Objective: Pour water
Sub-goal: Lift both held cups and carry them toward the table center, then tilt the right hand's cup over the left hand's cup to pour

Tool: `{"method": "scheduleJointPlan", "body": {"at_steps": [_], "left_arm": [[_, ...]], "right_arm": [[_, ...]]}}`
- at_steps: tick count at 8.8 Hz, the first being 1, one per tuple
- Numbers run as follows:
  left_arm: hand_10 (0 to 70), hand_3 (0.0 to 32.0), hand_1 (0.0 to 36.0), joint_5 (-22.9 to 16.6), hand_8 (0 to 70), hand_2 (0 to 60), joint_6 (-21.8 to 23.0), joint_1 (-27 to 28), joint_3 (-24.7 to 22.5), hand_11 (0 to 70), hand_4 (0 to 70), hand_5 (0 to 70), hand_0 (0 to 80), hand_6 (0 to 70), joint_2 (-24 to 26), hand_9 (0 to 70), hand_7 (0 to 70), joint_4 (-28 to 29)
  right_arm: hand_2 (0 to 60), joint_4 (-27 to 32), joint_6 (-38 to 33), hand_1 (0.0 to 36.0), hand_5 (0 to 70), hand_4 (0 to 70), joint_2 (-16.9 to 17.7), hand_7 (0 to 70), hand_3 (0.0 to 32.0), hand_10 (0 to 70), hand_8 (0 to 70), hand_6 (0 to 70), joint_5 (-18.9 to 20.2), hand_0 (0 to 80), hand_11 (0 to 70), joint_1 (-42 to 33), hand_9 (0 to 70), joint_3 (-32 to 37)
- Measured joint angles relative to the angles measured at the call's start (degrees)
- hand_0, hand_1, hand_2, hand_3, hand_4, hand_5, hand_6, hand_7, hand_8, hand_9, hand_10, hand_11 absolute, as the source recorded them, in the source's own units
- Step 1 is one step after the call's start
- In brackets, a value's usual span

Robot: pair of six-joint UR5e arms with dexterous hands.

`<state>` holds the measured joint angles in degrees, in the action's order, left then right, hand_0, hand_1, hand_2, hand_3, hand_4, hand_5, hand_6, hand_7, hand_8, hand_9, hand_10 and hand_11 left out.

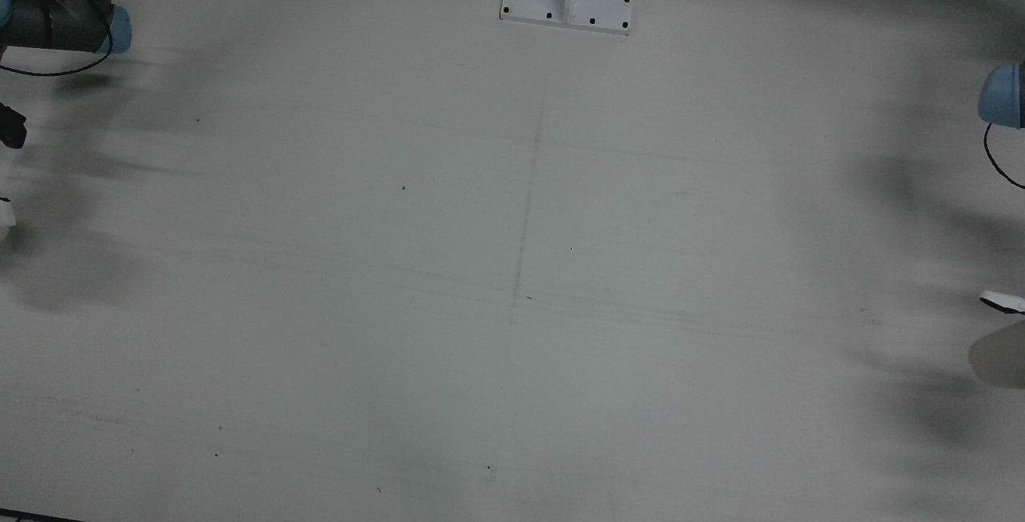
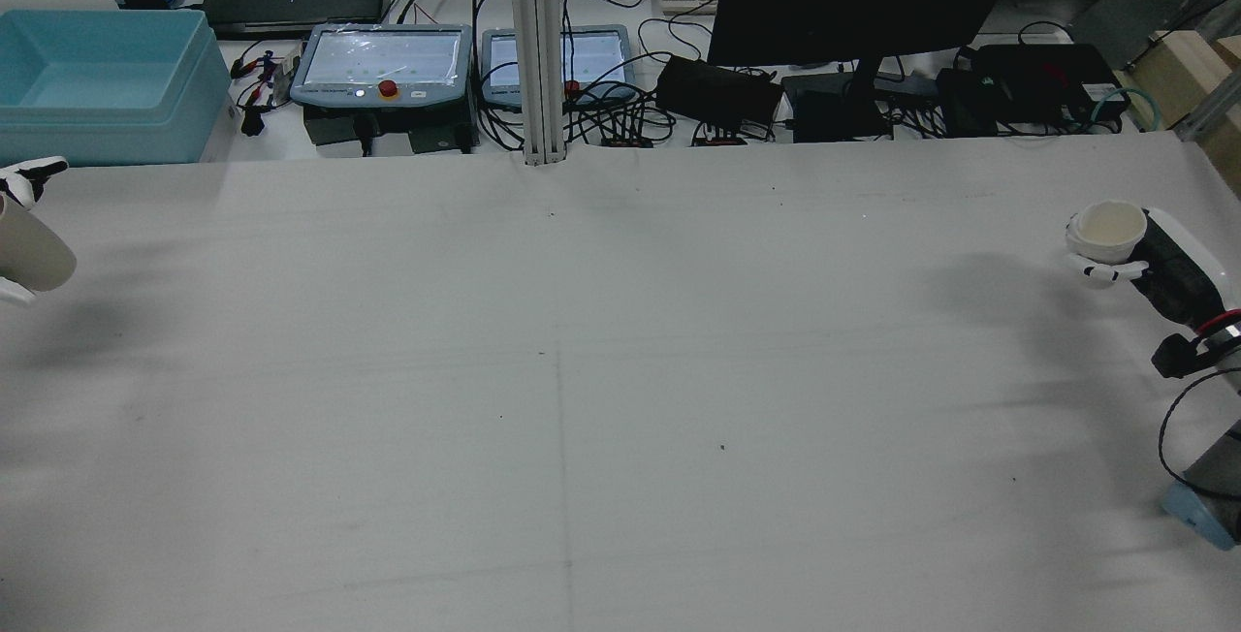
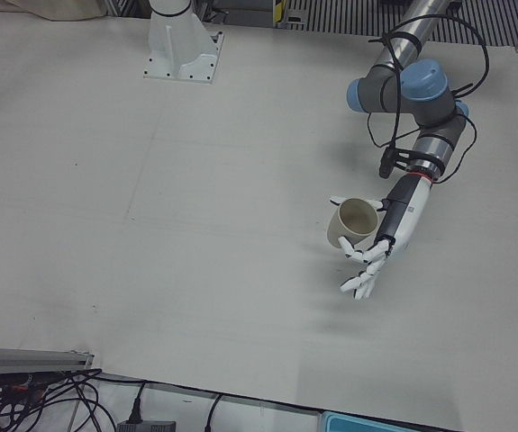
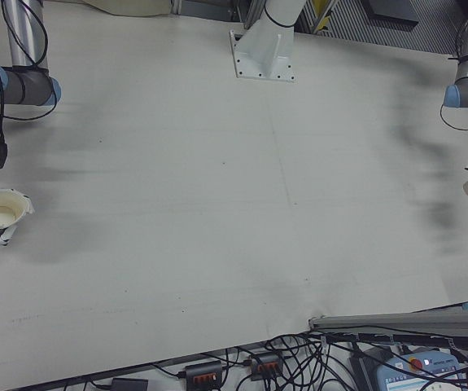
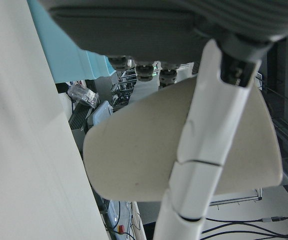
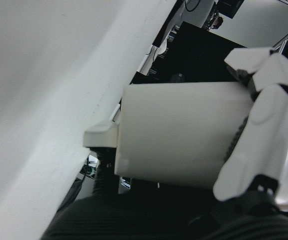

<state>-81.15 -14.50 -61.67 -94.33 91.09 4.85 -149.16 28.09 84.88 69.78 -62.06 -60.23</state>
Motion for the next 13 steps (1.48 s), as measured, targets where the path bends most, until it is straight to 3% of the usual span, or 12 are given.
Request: {"method": "scheduleJointPlan", "body": {"at_steps": [3, 5, 9, 11, 12, 13], "left_arm": [[0.7, 0.0, 27.9, -0.16, 8.4, 0.5, -1.2, 0.2, -1.52, 3.2, 60.4, 70.0, 80.0, 11.2, 2.52, 5.3, 20.5, -1.84], [1.0, 0.0, 26.8, -0.39, 9.1, 0.0, -3.16, 1.32, -2.56, 3.6, 61.0, 70.0, 80.0, 11.9, 7.18, 6.3, 22.0, -5.71], [0.0, 0.0, 26.4, -0.5, 9.0, 0.0, -8.88, 11.7, -3.15, 1.2, 61.9, 70.0, 80.0, 10.4, 18.34, 4.4, 18.0, -14.77], [0.0, 0.0, 26.5, -0.47, 9.1, 0.0, -11.94, 17.79, -2.82, 0.9, 63.8, 70.0, 80.0, 10.6, 24.76, 3.9, 17.6, -20.44], [0.0, 0.0, 26.8, -0.45, 9.0, 0.0, -13.3, 20.12, -2.57, 0.8, 64.6, 70.0, 80.0, 10.7, 27.41, 3.6, 17.4, -22.66], [0.0, 0.0, 27.5, -0.42, 9.0, 0.0, -14.96, 22.03, -2.01, 0.6, 64.2, 70.0, 80.0, 10.7, 30.13, 3.3, 17.2, -24.73]], "right_arm": [[52.3, -17.94, 0.78, 19.1, 69.4, 45.8, 3.18, 70.0, 0.0, 56.2, 39.6, 55.5, 0.43, 49.3, 70.0, -6.25, 54.0, -23.58], [57.7, -30.6, 2.3, 21.9, 70.0, 50.0, 1.37, 70.0, 0.0, 55.0, 38.9, 58.1, 0.51, 50.8, 70.0, -7.83, 52.8, -35.74], [60.0, -47.22, 5.4, 29.3, 70.0, 62.4, -5.7, 70.0, 0.0, 51.3, 38.6, 64.4, 0.56, 56.6, 70.0, -8.24, 51.1, -48.26], [60.0, -54.93, 9.28, 34.5, 70.0, 70.0, -11.64, 70.0, 0.0, 50.1, 39.4, 68.6, 0.61, 62.7, 70.0, -7.64, 52.0, -52.09], [60.0, -57.92, 11.23, 36.0, 70.0, 70.0, -15.12, 70.0, 0.0, 49.5, 39.7, 70.0, 0.6, 67.1, 70.0, -6.54, 52.4, -52.8], [60.0, -61.01, 13.45, 36.0, 70.0, 70.0, -18.83, 70.0, 0.0, 49.0, 40.4, 70.0, 0.54, 77.9, 70.0, -4.98, 53.2, -53.09]]}}
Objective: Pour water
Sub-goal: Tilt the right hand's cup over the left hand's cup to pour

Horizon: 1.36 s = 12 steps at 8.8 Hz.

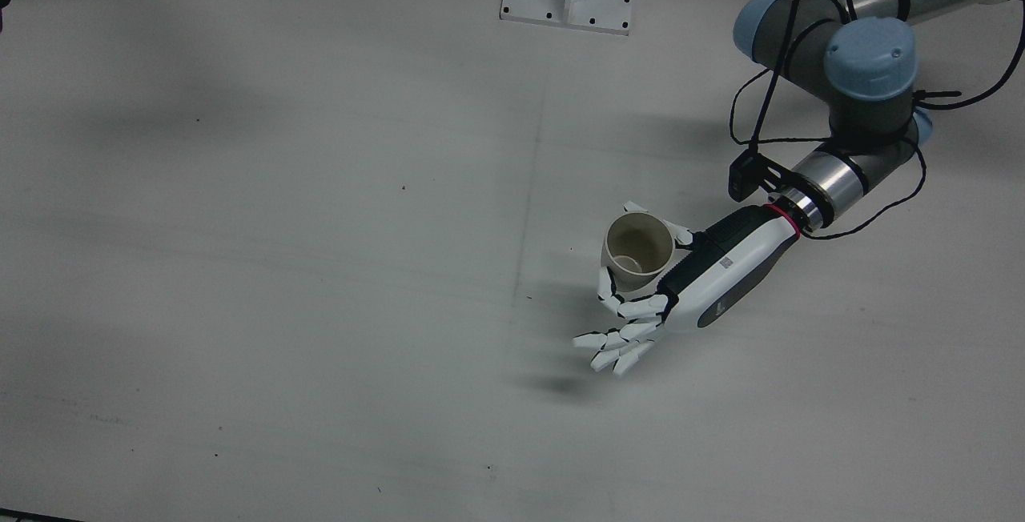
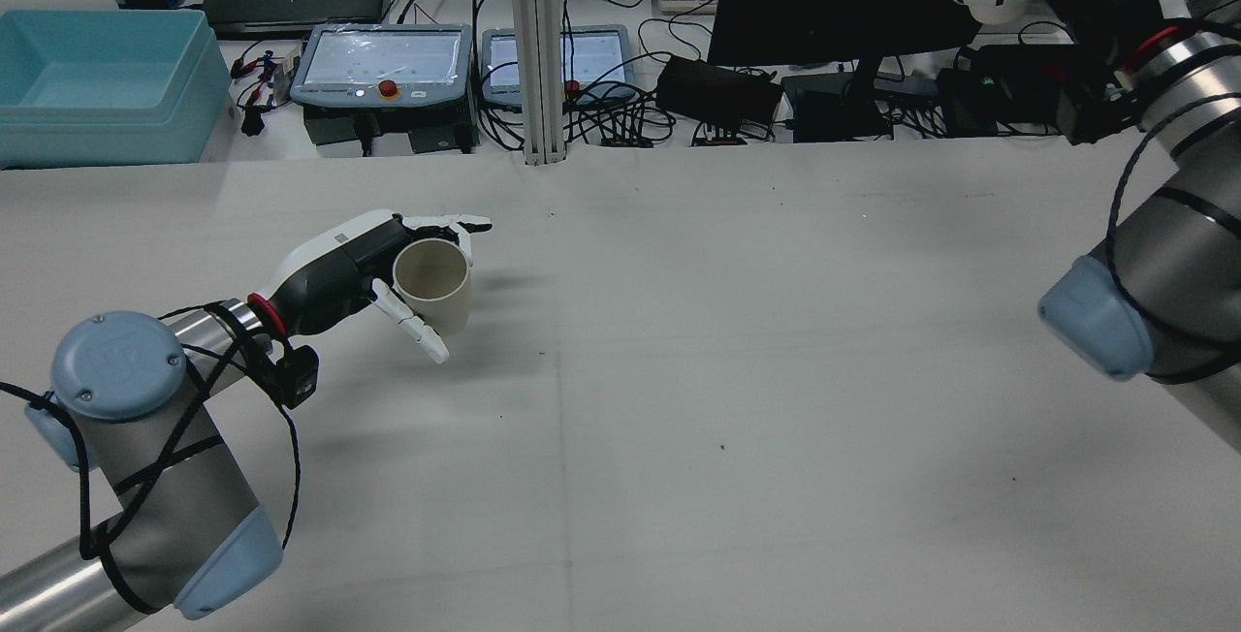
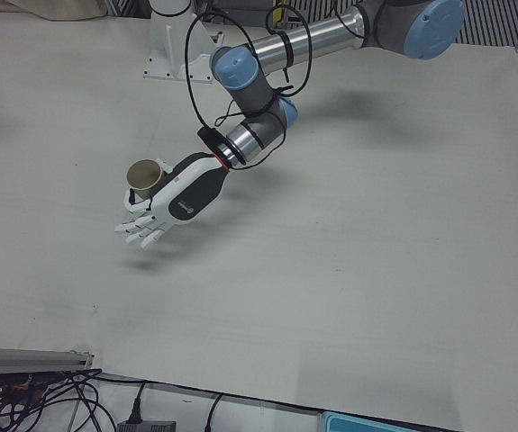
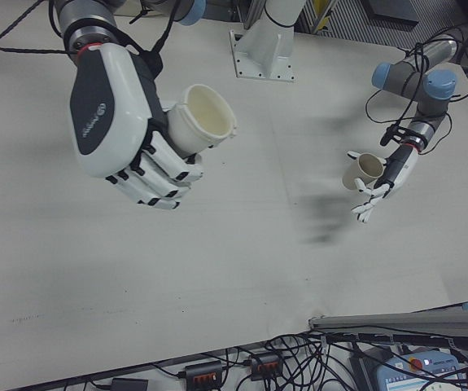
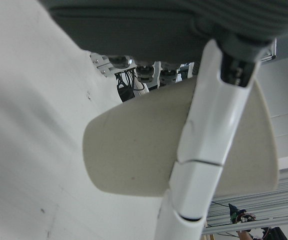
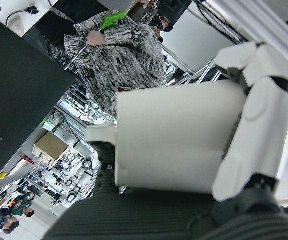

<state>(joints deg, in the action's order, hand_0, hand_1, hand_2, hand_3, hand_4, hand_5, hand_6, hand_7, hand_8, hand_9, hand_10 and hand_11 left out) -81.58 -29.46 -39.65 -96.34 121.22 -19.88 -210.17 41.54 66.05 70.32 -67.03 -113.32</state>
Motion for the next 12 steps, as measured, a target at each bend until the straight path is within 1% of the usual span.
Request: {"method": "scheduleJointPlan", "body": {"at_steps": [1, 2, 3, 4, 5, 6, 7, 8, 9, 10, 11, 12], "left_arm": [[0.0, 0.0, 29.2, 0.01, 8.9, 0.0, -1.14, 1.72, 1.41, 0.7, 63.1, 70.0, 80.0, 10.7, 2.65, 3.2, 17.1, -1.38], [0.0, 0.0, 30.4, 0.01, 8.9, 2.8, -1.67, 3.17, 3.57, 0.4, 62.0, 70.0, 80.0, 10.8, 5.38, 3.0, 17.2, -2.31], [0.0, 0.0, 31.3, 0.01, 8.7, 6.5, -1.87, 4.11, 5.93, 0.5, 61.3, 70.0, 80.0, 11.1, 8.2, 3.0, 17.3, -3.01], [0.0, 0.0, 31.7, 0.01, 8.7, 9.0, -1.95, 4.62, 8.02, 0.7, 60.6, 70.0, 80.0, 11.3, 10.71, 3.1, 18.0, -3.54], [0.0, 0.0, 31.4, 0.02, 8.6, 8.0, -1.98, 4.8, 9.48, 0.8, 60.9, 70.0, 80.0, 11.3, 12.53, 3.1, 18.0, -3.91], [0.0, 0.0, 31.2, 0.02, 8.4, 7.4, -1.94, 4.65, 10.22, 0.8, 60.9, 70.0, 80.0, 11.3, 13.44, 3.1, 18.0, -4.07], [0.0, 0.0, 31.1, -0.01, 8.5, 8.8, -1.83, 4.17, 10.62, 0.8, 60.5, 70.0, 80.0, 11.3, 13.89, 3.1, 18.0, -4.15], [0.0, 0.0, 30.4, -0.04, 8.3, 5.0, -1.68, 3.55, 10.76, 0.5, 61.5, 70.0, 80.0, 11.0, 14.08, 3.0, 17.9, -4.18], [0.0, 0.0, 30.0, -0.09, 8.3, 4.0, -1.55, 2.88, 10.7, 0.8, 60.5, 70.0, 80.0, 10.8, 14.17, 3.0, 17.6, -4.22], [0.0, 0.0, 29.2, -0.13, 8.3, 1.8, -1.46, 2.3, 10.31, 0.9, 60.1, 70.0, 80.0, 10.6, 14.23, 3.0, 17.3, -4.52], [0.0, 0.0, 26.0, -0.38, 8.3, 0.0, -1.42, 1.95, 9.67, 1.5, 59.5, 70.0, 80.0, 9.9, 14.23, 3.1, 16.5, -5.02], [0.0, 0.0, 23.7, -1.02, 8.0, 0.0, -1.27, 1.1, 8.86, 1.7, 57.0, 70.0, 80.0, 8.7, 14.17, 2.8, 14.6, -5.48]], "right_arm": [[60.0, -2.93, 2.93, 36.0, 70.0, 70.0, -3.81, 70.0, 0.0, 48.7, 40.3, 70.0, -0.17, 80.0, 70.0, 2.19, 53.3, -0.03], [60.0, -5.34, 6.65, 36.0, 70.0, 70.0, -7.58, 70.0, 0.0, 48.8, 40.1, 70.0, -0.65, 80.0, 70.0, 5.23, 53.3, 0.27], [60.0, -7.29, 10.61, 36.0, 70.0, 70.0, -11.06, 70.0, 0.0, 48.8, 39.8, 70.0, -2.0, 80.0, 70.0, 8.79, 53.0, 0.71], [60.0, -8.61, 14.04, 36.0, 70.0, 70.0, -13.62, 70.0, 0.0, 48.9, 39.3, 70.0, -4.09, 80.0, 70.0, 12.54, 52.5, 1.04], [60.0, -9.35, 17.37, 36.0, 70.0, 70.0, -15.21, 70.0, 0.0, 49.1, 38.7, 69.4, -6.45, 80.0, 70.0, 16.54, 51.8, 1.25], [60.0, -9.62, 20.22, 36.0, 70.0, 70.0, -15.64, 70.0, 0.0, 49.3, 38.0, 67.8, -8.06, 78.4, 70.0, 19.8, 51.1, 1.35], [60.0, -9.75, 22.69, 36.0, 70.0, 70.0, -15.39, 70.0, 0.0, 49.8, 37.7, 66.8, -9.54, 73.4, 70.0, 22.75, 50.7, 1.39], [60.0, -9.79, 24.34, 36.0, 70.0, 66.8, -14.52, 70.0, 0.0, 51.1, 37.2, 65.2, -10.66, 66.8, 70.0, 24.89, 50.1, 1.41], [60.0, -9.78, 25.58, 34.6, 70.0, 60.6, -13.22, 70.0, 0.0, 53.1, 36.4, 62.7, -11.39, 62.5, 70.0, 26.24, 49.3, 1.64], [60.0, -9.63, 26.34, 32.6, 70.0, 59.2, -11.52, 70.0, 0.0, 54.8, 36.4, 62.3, -12.31, 60.8, 70.0, 27.01, 49.3, 2.23], [60.0, -9.36, 26.56, 29.9, 70.0, 55.3, -10.31, 70.0, 0.0, 55.2, 35.5, 60.4, -13.23, 58.9, 70.0, 27.33, 48.4, 2.74], [60.0, -8.75, 25.95, 28.6, 70.0, 53.7, -9.54, 70.0, 0.0, 55.8, 35.6, 60.1, -13.93, 57.5, 70.0, 26.98, 48.5, 2.86]]}}
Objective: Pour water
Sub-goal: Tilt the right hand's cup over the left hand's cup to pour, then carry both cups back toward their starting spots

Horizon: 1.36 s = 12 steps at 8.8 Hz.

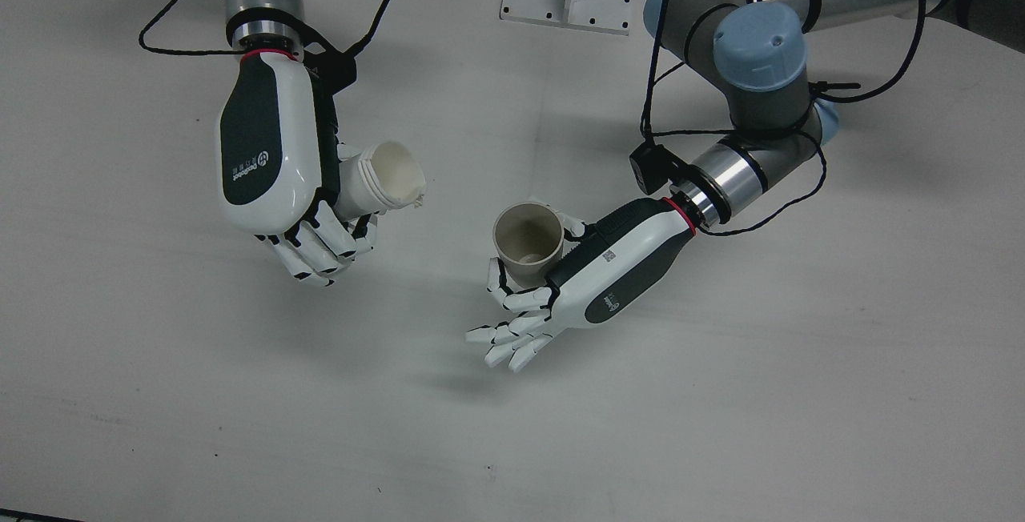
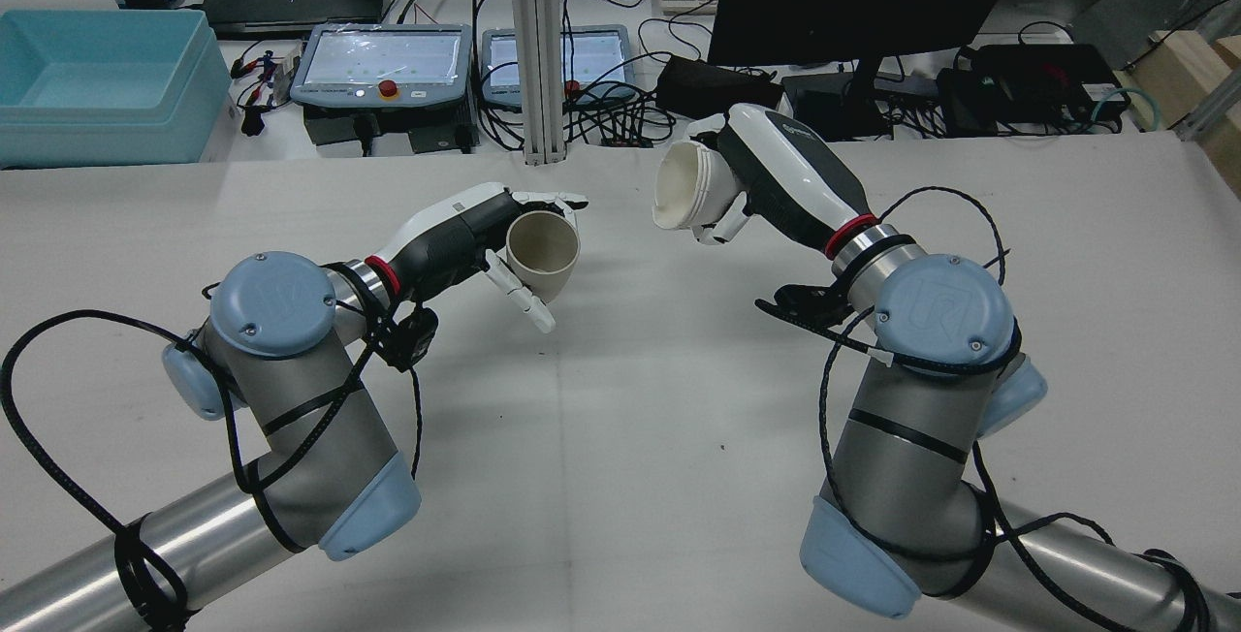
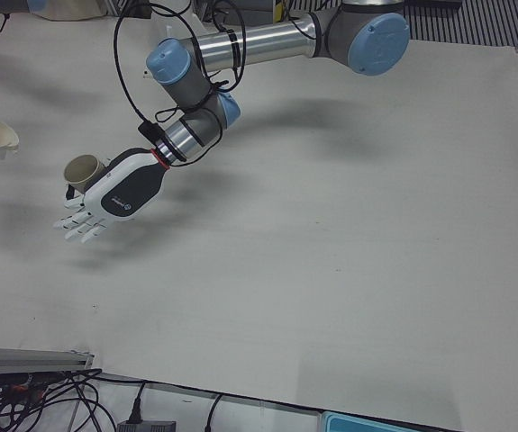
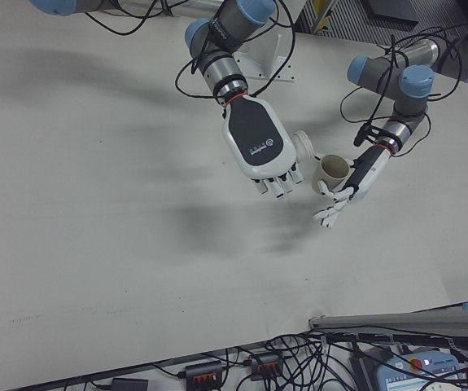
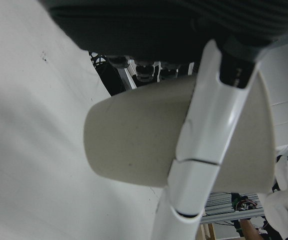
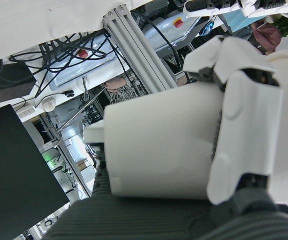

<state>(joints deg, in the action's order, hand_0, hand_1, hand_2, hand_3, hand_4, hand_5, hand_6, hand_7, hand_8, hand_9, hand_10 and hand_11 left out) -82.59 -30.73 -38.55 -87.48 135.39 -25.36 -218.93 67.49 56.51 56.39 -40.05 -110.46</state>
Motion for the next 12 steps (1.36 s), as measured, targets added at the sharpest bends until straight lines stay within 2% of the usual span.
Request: {"method": "scheduleJointPlan", "body": {"at_steps": [2, 4, 5, 6, 7, 8, 9, 10, 12], "left_arm": [[0.7, 0.0, 23.9, -0.82, 8.0, 0.0, 3.33, -2.89, -1.72, 2.9, 57.4, 70.0, 80.0, 9.5, -2.27, 3.6, 16.4, 0.4], [0.4, 0.0, 24.5, -1.03, 7.9, 0.0, 7.35, -6.09, -6.19, 2.6, 56.8, 70.0, 80.0, 9.3, -12.08, 3.6, 16.2, 4.42], [0.4, 0.0, 24.2, -1.06, 7.8, 0.0, 9.0, -8.01, -8.43, 2.5, 56.3, 70.0, 80.0, 9.2, -17.97, 3.4, 15.9, 7.32], [0.5, 0.0, 24.4, -1.16, 7.9, 0.0, 10.64, -10.18, -9.9, 2.8, 57.4, 70.0, 80.0, 9.6, -23.13, 3.6, 16.7, 10.38], [0.7, 0.0, 23.9, -1.98, 7.9, 0.0, 12.09, -12.75, -10.85, 3.0, 57.6, 70.0, 80.0, 9.7, -27.45, 3.7, 16.8, 13.41], [0.9, 0.0, 23.8, -3.7, 8.0, 0.0, 12.94, -15.9, -11.26, 3.3, 58.1, 70.0, 80.0, 10.0, -30.91, 3.8, 17.2, 16.23], [1.1, 0.0, 23.5, -5.94, 8.2, 0.0, 13.38, -19.19, -11.31, 3.5, 59.8, 70.0, 80.0, 10.5, -33.88, 4.2, 18.1, 18.91], [1.2, 0.0, 23.3, -7.54, 8.0, 0.0, 13.63, -21.82, -11.24, 3.6, 59.2, 70.0, 80.0, 10.3, -36.57, 4.2, 18.0, 21.51], [1.6, 0.0, 23.0, -8.64, 8.0, 0.0, 14.66, -24.84, -11.04, 4.1, 58.8, 70.0, 80.0, 10.5, -41.28, 4.4, 18.6, 25.81]], "right_arm": [[58.0, 0.8, -7.91, 24.1, 70.0, 47.6, 2.1, 70.0, 0.0, 59.6, 36.9, 59.1, -0.17, 53.5, 70.0, -3.79, 50.3, -2.42], [52.7, 1.02, -18.97, 19.6, 70.0, 35.9, 8.65, 70.0, 0.0, 63.2, 37.8, 54.5, 0.2, 49.4, 70.0, -10.77, 51.7, -8.69], [47.8, 1.08, -24.87, 15.5, 66.4, 29.4, 13.33, 68.4, 0.0, 67.8, 40.6, 52.3, 0.79, 46.8, 70.0, -15.19, 55.4, -11.27], [45.5, 1.11, -29.77, 13.5, 64.0, 28.4, 17.65, 68.2, 0.0, 70.0, 42.1, 52.5, 2.6, 45.9, 70.0, -20.21, 57.5, -12.59], [44.3, 1.42, -32.61, 13.0, 64.0, 31.5, 21.17, 69.1, 0.0, 68.5, 42.4, 54.0, 6.21, 46.2, 70.0, -26.05, 57.7, -12.7], [44.2, 4.56, -34.07, 12.5, 64.9, 34.9, 24.24, 70.0, 0.0, 67.8, 43.7, 55.8, 10.38, 46.2, 70.0, -31.41, 59.4, -10.88], [43.6, 12.5, -35.58, 11.8, 64.7, 35.1, 27.8, 70.0, 0.0, 69.9, 45.1, 56.0, 14.5, 46.0, 70.0, -35.46, 61.5, -5.72], [44.6, 23.03, -38.61, 10.8, 65.1, 37.1, 30.58, 70.0, 0.0, 70.0, 46.8, 57.6, 17.16, 45.2, 70.0, -37.58, 63.7, 2.9], [47.8, 41.43, -43.53, 9.1, 63.9, 36.8, 32.46, 70.0, 0.0, 70.0, 49.4, 59.0, 18.96, 41.4, 70.0, -38.55, 67.4, 21.39]]}}
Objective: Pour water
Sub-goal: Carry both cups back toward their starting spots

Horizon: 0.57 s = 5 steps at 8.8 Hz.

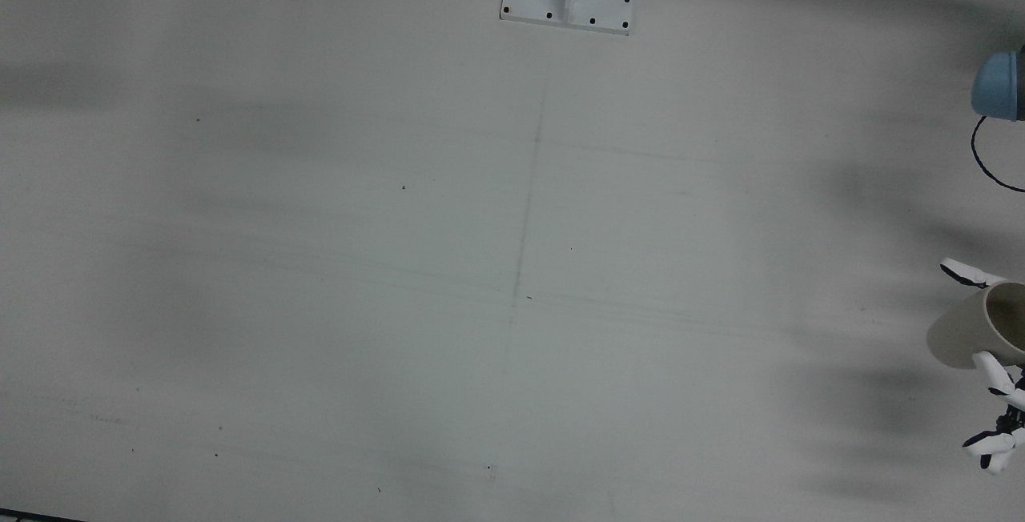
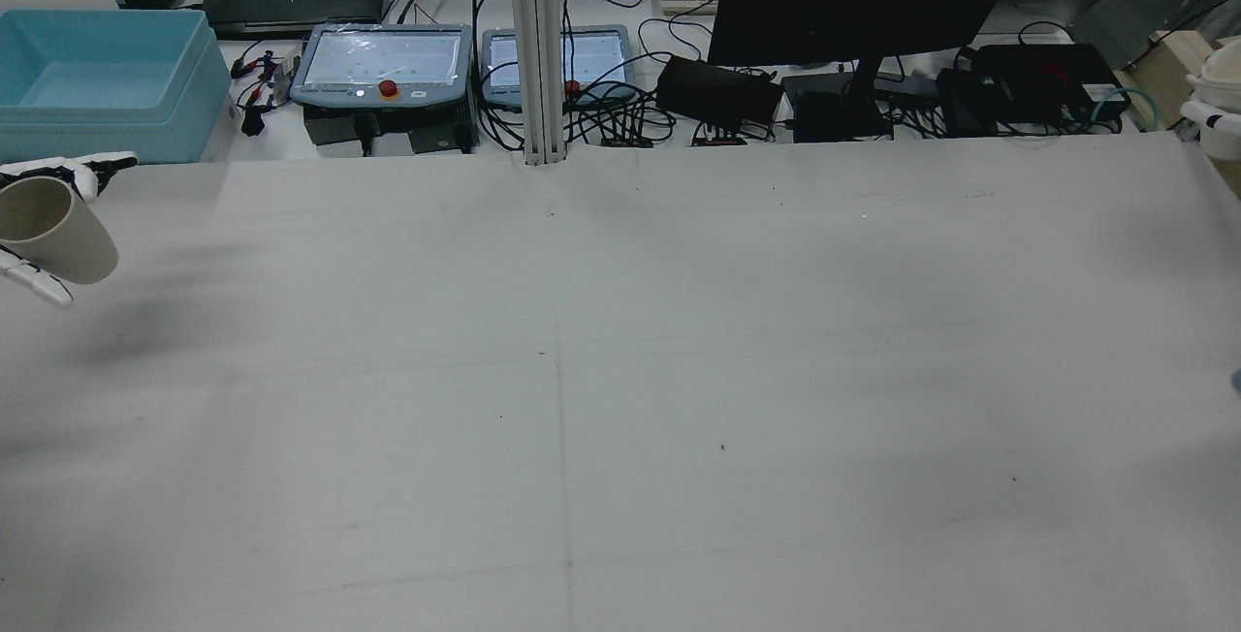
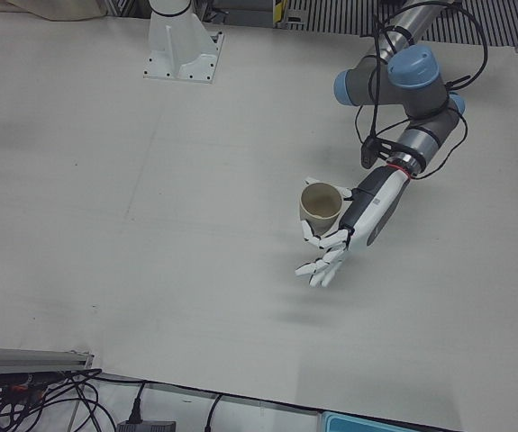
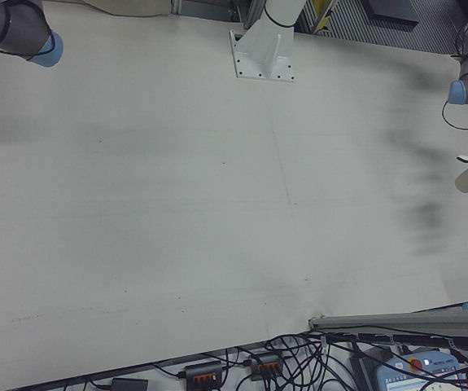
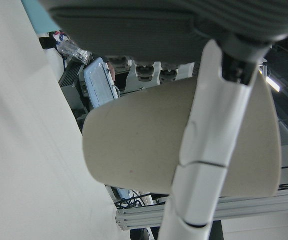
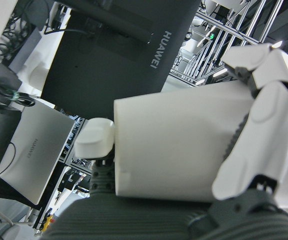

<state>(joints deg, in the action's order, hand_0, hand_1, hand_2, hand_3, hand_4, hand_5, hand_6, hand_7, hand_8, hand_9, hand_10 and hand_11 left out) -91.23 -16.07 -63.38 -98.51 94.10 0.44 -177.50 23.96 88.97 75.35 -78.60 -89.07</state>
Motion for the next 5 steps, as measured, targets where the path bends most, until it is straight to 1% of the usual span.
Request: {"method": "scheduleJointPlan", "body": {"at_steps": [1, 2, 3, 4, 5], "left_arm": [[2.2, 0.0, 23.0, -0.16, 8.0, 0.0, 0.4, -1.12, 0.01, 5.0, 59.0, 70.0, 80.0, 10.7, -1.85, 4.6, 18.9, 1.74], [2.2, 0.0, 23.2, -0.22, 8.1, 0.0, 0.77, -1.81, 0.11, 5.1, 58.9, 70.0, 80.0, 10.7, -3.76, 4.7, 19.3, 3.54], [2.2, 0.0, 22.3, -0.19, 8.0, 0.0, 1.07, -2.1, 0.8, 5.0, 58.5, 70.0, 80.0, 10.6, -5.62, 4.6, 19.2, 5.87], [2.3, 0.0, 21.2, -0.14, 7.9, 0.0, 1.25, -2.21, 1.91, 5.1, 57.1, 70.0, 80.0, 10.3, -7.12, 4.6, 19.3, 8.24], [2.5, 0.0, 20.9, -0.09, 8.0, 0.0, 1.33, -2.24, 3.1, 5.3, 57.0, 70.0, 80.0, 10.4, -8.16, 4.8, 19.6, 10.16]], "right_arm": [[47.8, 5.87, -0.62, 8.5, 64.2, 37.5, 0.14, 70.0, 0.0, 70.0, 50.0, 59.9, 0.25, 40.6, 70.0, 0.02, 68.0, 6.91], [45.5, 10.52, -0.69, 7.6, 63.0, 37.9, -0.08, 70.0, 0.0, 70.0, 49.6, 59.6, 0.35, 40.3, 70.0, 0.12, 67.5, 12.84], [38.2, 14.33, -0.15, 6.7, 61.7, 38.8, -0.83, 70.0, 0.0, 70.0, 48.1, 58.5, 0.38, 41.7, 70.0, 0.25, 65.2, 17.93], [12.1, 17.23, 0.64, 9.4, 37.9, 30.5, -2.57, 43.4, 0.0, 42.6, 27.9, 36.2, 0.4, 47.7, 60.8, 0.46, 37.4, 22.66], [0.0, 19.1, 1.22, 7.5, 0.5, 0.1, -4.97, 1.4, 18.4, 2.2, 1.2, 1.7, 0.33, 48.0, 3.8, 1.15, 0.0, 26.93]]}}
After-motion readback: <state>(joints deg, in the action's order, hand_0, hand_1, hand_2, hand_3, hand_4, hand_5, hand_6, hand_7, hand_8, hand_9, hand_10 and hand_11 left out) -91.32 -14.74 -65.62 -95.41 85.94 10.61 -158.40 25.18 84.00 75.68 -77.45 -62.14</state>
